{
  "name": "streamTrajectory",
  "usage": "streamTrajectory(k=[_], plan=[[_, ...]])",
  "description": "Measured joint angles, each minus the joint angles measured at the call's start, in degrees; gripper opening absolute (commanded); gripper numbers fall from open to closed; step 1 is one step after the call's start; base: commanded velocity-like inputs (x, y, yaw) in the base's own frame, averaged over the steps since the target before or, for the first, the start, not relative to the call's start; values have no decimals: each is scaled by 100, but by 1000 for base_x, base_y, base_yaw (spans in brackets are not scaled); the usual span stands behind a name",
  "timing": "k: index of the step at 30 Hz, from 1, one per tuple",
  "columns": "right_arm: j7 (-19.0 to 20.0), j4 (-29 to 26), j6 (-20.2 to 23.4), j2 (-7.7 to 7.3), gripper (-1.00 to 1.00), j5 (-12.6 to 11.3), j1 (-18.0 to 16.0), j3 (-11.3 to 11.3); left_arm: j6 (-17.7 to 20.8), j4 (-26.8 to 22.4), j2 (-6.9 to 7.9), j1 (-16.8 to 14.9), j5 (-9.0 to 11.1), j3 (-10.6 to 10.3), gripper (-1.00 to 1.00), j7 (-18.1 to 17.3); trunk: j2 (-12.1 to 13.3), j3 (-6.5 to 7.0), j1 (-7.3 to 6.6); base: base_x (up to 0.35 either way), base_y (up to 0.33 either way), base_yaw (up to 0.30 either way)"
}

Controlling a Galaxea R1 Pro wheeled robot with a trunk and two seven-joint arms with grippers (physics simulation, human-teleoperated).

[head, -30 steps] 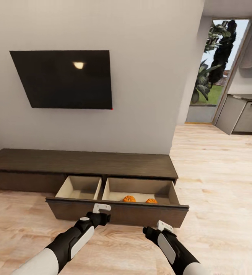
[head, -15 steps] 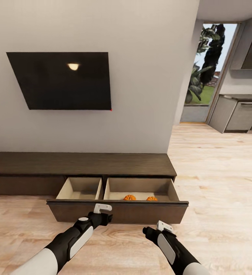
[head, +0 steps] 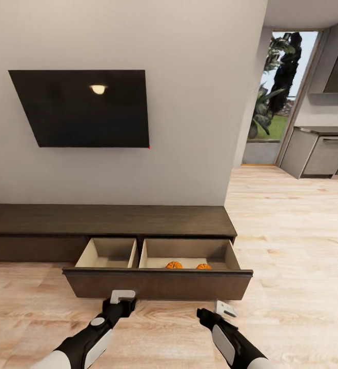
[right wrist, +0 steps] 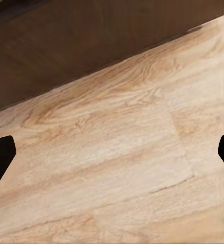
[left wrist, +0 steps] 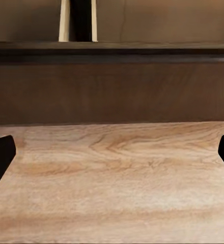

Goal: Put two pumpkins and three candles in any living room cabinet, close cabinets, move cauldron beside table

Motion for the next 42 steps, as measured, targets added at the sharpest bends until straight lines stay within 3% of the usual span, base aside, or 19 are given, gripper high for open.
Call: streamTrajectory(k=[2, 5, 16, 24, 29, 36, 42], plan=[[-4, 176, -336, -9, 100, 140, 0, -18, -250, 405, -18, 1, 5, 6, 100, 1, 0, 0, 0, 0, 0, 0], [-14, 356, -779, -17, 100, 256, 2, -14, -384, 614, -28, 0, 3, 3, 100, 1, 0, 0, 0, 0, 0, 0], [-19, 539, -1171, -23, 100, 576, 2, 21, -639, 717, -118, 0, 0, -2, 100, 17, 0, 0, 0, 0, 0, 0], [-20, 551, -1302, -25, 100, 609, 45, 21, -671, 722, -168, 1, -1, -1, 100, 65, 0, 0, 0, 0, 0, 0], [-18, 552, -1840, -25, 100, 591, 158, 16, -680, 715, -175, 1, 0, -1, 100, 69, 0, 0, 0, 0, 0, 0], [-24, 542, -2134, -38, 100, 587, 228, 9, -682, 716, -175, 0, -1, -1, 100, 63, 0, 0, 0, 0, 0, 0], [-18, 539, -2361, -54, 100, 609, 246, 14, -678, 716, -173, 2, 0, -7, 100, 33, -239, -107, 131, 0, 0, 0]])
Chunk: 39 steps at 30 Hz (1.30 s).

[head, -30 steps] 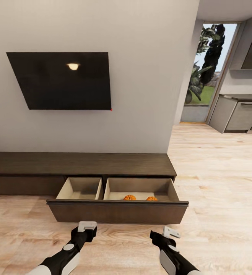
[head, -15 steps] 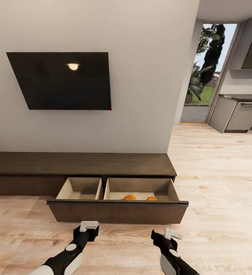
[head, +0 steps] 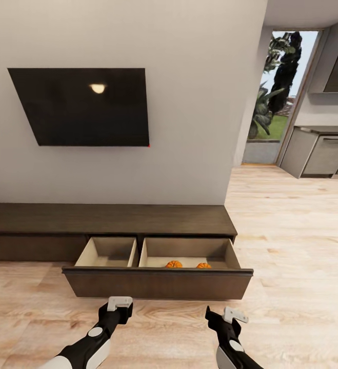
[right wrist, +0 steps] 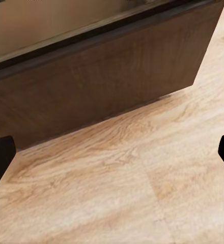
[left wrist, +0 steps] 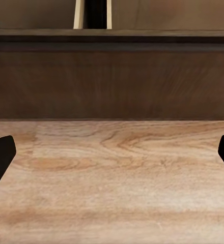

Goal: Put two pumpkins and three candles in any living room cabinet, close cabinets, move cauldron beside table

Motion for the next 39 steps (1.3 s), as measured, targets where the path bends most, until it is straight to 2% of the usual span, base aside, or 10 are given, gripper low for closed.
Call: streamTrajectory(k=[6, 9, 13, 17, 30, 39], plan=[[3, -4, -27, -2, 100, 6, -3, 22, 0, 0, 1, -1, 0, -7, 100, -22, -241, -108, 132, 0, 0, 0], [12, -1, -16, 0, 100, 49, -5, 117, 0, 1, 2, 0, 0, -10, 100, -28, -361, -162, 198, 0, 0, 0], [5, 2, 9, 16, 100, 418, -5, 724, -3, 0, -2, -1, 1, -20, 100, -33, -522, -234, 286, 0, 0, 0], [12, -4, 16, 8, 100, 512, -5, 900, -4, 0, -4, 0, 0, -45, 100, -34, -563, -252, 308, 0, 0, 0], [23, -15, 18, -8, 100, 535, -5, 939, -13, -3, -6, 3, 0, -48, 100, -33, -563, -252, 308, 5, 0, 0], [24, -15, 18, -7, 100, 529, -5, 939, -55, 0, -7, 3, -5, -55, 100, -34, -564, -252, 305, 254, 45, 0]])
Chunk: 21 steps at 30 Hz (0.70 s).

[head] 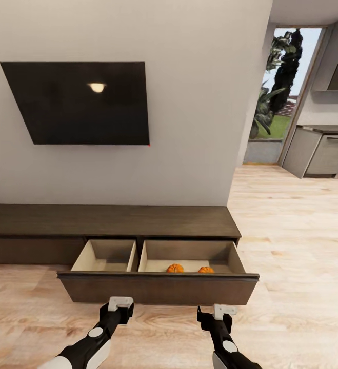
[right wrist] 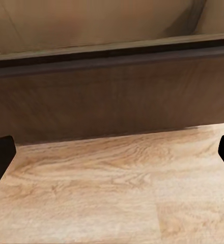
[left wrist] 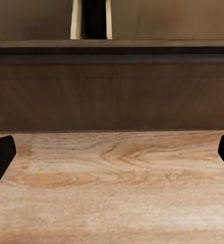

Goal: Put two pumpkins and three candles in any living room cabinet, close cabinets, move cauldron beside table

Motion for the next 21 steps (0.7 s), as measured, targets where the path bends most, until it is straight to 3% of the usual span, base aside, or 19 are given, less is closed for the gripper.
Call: streamTrajectory(k=[5, 15, 21], plan=[[0, 0, 0, 0, 100, 0, 0, 1, -7, 0, 0, -3, 3, 1, 100, 1, 0, 0, 2, 223, 74, 0], [-1, 0, 0, 0, 100, 0, 0, 0, -16, 0, -1, -1, 6, 16, 100, 15, 0, 0, 3, 19, 10, 0], [-1, 0, 0, 0, 100, -1, 0, 2, -50, -3, 0, -2, 7, 17, 100, 16, -239, -107, 134, 1, 0, 0]])
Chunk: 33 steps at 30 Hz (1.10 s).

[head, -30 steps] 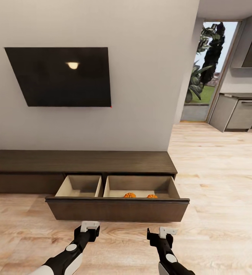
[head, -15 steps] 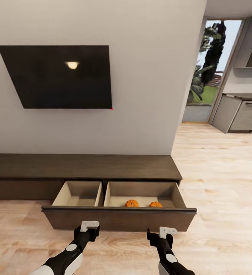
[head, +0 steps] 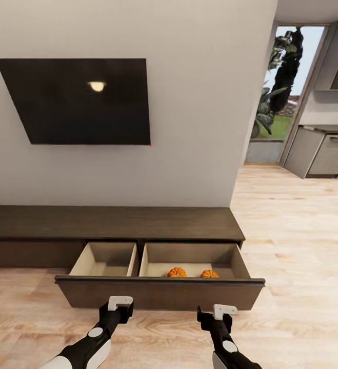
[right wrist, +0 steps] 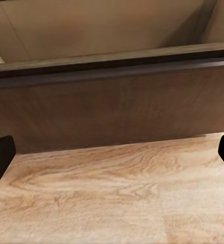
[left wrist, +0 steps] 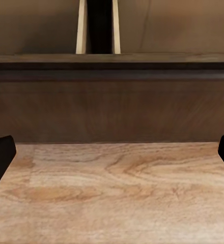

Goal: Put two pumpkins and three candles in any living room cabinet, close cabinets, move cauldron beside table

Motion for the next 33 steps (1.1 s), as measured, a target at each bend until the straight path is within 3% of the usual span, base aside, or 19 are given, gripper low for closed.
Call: streamTrajectory(k=[18, 22, 26, 33], plan=[[-6, -97, -9, 0, 100, 3, 0, -42, -546, 11, 9, 6, 8, -15, 100, 4, -722, -323, 395, 0, 0, 0], [-40, -466, -14, 11, 100, 6, 30, -58, -753, 11, 9, 11, 9, -34, 100, 6, -883, -395, 483, 0, 0, 0], [-69, -971, -13, 11, 100, 29, 349, -63, -848, 12, 9, 14, 10, -125, 100, 32, -1043, -467, 571, 0, 0, 0], [-68, -1209, -5, 9, 100, 57, 540, -61, -1150, 13, 9, 59, 11, -178, 100, 45, -1324, -593, 725, 0, 0, 0]])
